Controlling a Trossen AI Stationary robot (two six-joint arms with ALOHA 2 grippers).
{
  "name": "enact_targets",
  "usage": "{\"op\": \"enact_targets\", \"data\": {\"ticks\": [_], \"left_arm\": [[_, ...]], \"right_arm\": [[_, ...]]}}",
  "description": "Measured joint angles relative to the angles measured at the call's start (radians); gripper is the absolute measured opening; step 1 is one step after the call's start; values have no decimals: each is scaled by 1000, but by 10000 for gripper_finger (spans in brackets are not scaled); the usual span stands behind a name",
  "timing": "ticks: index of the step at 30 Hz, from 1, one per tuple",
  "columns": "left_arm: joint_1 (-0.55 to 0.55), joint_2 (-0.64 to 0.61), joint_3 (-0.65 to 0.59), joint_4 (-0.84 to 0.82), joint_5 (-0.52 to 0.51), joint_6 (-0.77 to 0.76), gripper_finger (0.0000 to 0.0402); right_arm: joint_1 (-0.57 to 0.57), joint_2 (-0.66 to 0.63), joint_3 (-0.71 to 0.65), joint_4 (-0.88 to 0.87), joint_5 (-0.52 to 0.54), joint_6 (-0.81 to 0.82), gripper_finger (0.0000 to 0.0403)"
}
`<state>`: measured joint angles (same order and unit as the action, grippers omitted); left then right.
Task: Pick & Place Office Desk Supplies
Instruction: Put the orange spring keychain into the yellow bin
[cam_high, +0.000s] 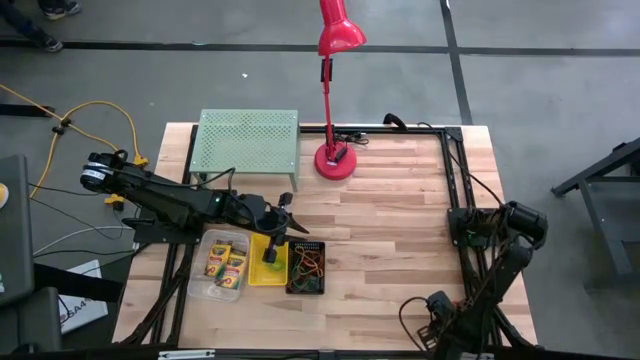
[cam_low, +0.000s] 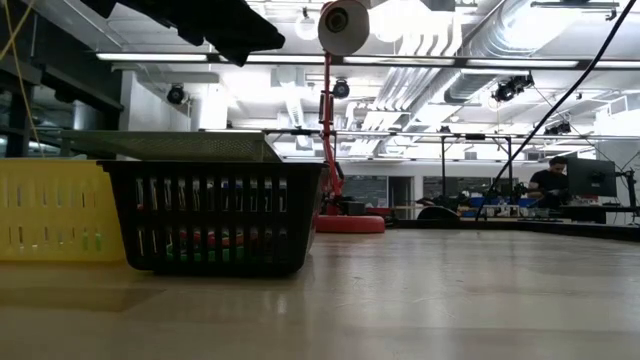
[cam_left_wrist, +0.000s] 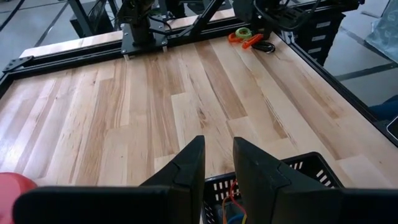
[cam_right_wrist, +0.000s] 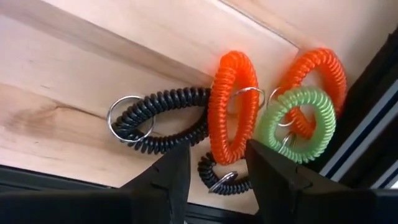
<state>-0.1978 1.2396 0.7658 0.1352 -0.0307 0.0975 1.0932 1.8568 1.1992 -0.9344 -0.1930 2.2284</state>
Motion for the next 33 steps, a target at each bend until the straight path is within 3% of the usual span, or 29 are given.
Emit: {"op": "enact_targets", "data": {"ticks": [27, 33], "left_arm": [[0, 0, 0, 0, 0, -26, 79], [0, 0, 0, 0, 0, -26, 79]], "right_arm": [[0, -1, 0, 8, 45, -51, 142], [0, -1, 0, 7, 35, -36, 121]]}}
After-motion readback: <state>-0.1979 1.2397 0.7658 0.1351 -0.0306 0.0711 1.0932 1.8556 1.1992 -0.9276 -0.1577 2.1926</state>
